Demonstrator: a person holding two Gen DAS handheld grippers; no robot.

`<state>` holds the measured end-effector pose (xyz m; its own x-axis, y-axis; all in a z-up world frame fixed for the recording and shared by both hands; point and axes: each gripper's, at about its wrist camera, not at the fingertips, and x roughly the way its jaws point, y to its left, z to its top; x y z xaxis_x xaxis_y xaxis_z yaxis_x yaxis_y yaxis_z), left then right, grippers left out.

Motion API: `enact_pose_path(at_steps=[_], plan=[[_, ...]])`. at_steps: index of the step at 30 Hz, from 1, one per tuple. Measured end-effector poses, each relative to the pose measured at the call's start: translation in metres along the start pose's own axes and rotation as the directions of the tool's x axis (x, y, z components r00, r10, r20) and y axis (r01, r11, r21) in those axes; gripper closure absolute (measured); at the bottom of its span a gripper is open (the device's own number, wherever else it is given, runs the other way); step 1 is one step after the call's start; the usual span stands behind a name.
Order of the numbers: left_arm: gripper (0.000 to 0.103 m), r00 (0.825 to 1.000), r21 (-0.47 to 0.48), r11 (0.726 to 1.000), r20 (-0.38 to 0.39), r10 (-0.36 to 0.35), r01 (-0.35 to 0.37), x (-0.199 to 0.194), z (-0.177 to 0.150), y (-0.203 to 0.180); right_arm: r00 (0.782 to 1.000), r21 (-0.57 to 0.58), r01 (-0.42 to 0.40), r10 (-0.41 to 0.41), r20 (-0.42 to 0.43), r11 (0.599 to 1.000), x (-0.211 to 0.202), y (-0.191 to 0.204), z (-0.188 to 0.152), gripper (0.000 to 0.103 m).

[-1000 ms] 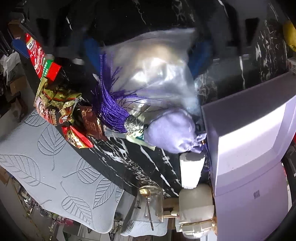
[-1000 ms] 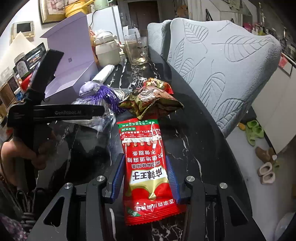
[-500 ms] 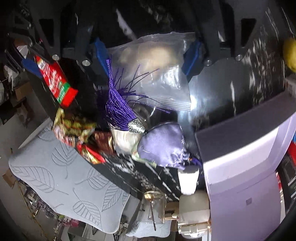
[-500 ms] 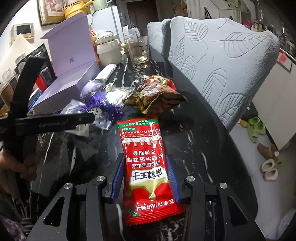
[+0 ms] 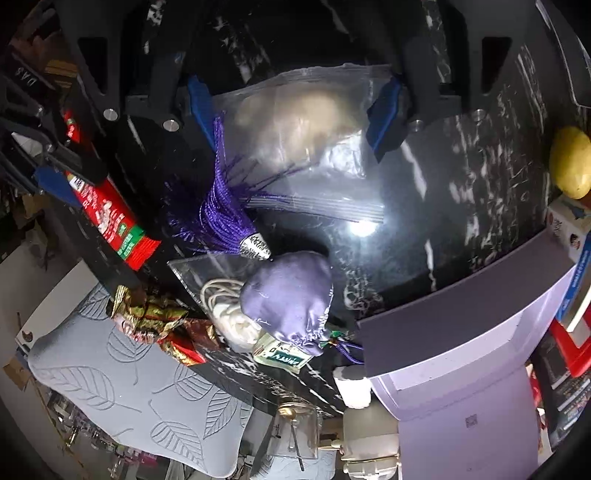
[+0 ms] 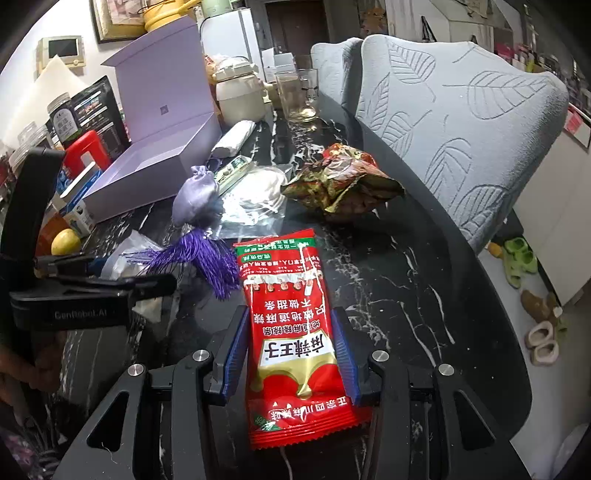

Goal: Organize soft objects
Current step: 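Grasp the clear zip bag with the left gripper and lift it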

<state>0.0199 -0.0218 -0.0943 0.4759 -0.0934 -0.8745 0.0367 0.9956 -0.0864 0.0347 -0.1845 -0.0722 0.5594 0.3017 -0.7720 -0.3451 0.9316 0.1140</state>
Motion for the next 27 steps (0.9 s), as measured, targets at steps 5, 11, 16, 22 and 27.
enact_pose_path(at_steps=[5,11,16,22,27], plan=[[0.032,1.000,0.030,0.999,-0.003,0.026,-0.026,-0.004,-0.009,-0.003,1.000,-0.002,0.002,-0.002,-0.008,1.000,0.000,0.002,-0.001,0.060],[0.032,0.999,0.020,0.999,-0.024,0.043,-0.043,-0.011,-0.018,0.001,1.000,-0.002,-0.003,0.003,-0.008,1.000,-0.001,0.001,-0.001,0.060],[0.032,0.997,-0.003,1.000,-0.065,0.031,-0.031,-0.019,-0.026,0.007,1.000,-0.005,-0.012,0.012,-0.007,1.000,-0.002,0.003,-0.003,0.060],[0.032,1.000,-0.029,1.000,-0.029,0.011,-0.012,-0.027,-0.041,0.016,1.000,-0.005,-0.010,0.010,-0.018,1.000,-0.001,0.002,-0.005,0.060],[0.032,0.998,-0.011,0.998,-0.029,0.062,-0.062,-0.031,-0.052,0.017,1.000,-0.012,-0.008,0.008,-0.013,1.000,-0.003,0.003,-0.005,0.060]])
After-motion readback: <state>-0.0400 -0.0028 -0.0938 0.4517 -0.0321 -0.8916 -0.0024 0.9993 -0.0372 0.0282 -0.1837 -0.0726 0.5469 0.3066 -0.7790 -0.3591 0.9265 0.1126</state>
